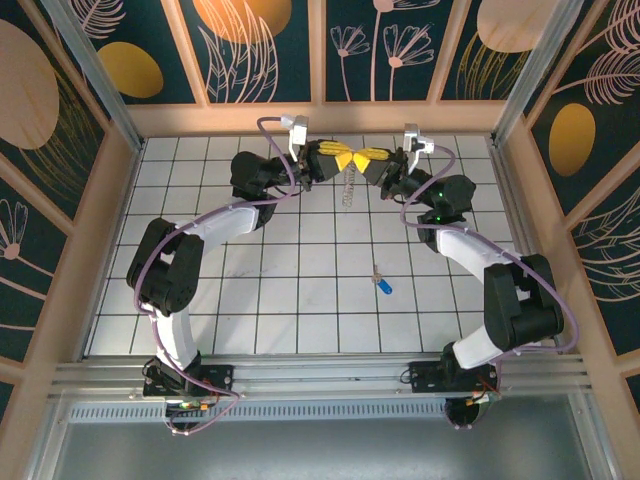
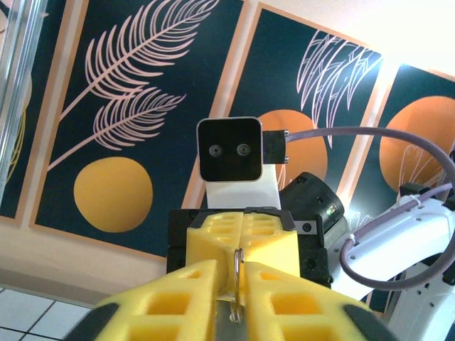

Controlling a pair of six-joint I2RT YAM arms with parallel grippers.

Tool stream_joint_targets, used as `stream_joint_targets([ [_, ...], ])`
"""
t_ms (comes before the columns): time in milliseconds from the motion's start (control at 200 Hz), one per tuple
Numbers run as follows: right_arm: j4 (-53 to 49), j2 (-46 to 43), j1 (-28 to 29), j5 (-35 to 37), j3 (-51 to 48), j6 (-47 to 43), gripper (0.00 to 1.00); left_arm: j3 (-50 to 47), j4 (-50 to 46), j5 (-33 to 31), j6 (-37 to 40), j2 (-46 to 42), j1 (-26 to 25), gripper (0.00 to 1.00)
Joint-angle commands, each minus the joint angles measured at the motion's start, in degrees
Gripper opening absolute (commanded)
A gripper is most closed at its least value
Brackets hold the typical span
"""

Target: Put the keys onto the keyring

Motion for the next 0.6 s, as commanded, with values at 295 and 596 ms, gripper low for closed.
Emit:
stream_joint_targets([
  [295,-3.96,-3.87,-1.29,0.56,0.14,-2.15,0.33,-0.47,-2.72,0.51,4.45,-2.45,-0.10,0.00],
  [596,-31.67,-19.10,-5.48,11.40,-4.97,-11.55,0.66,-6.81,-9.09,-2.14,22.54,-8.17,-0.19,0.00],
])
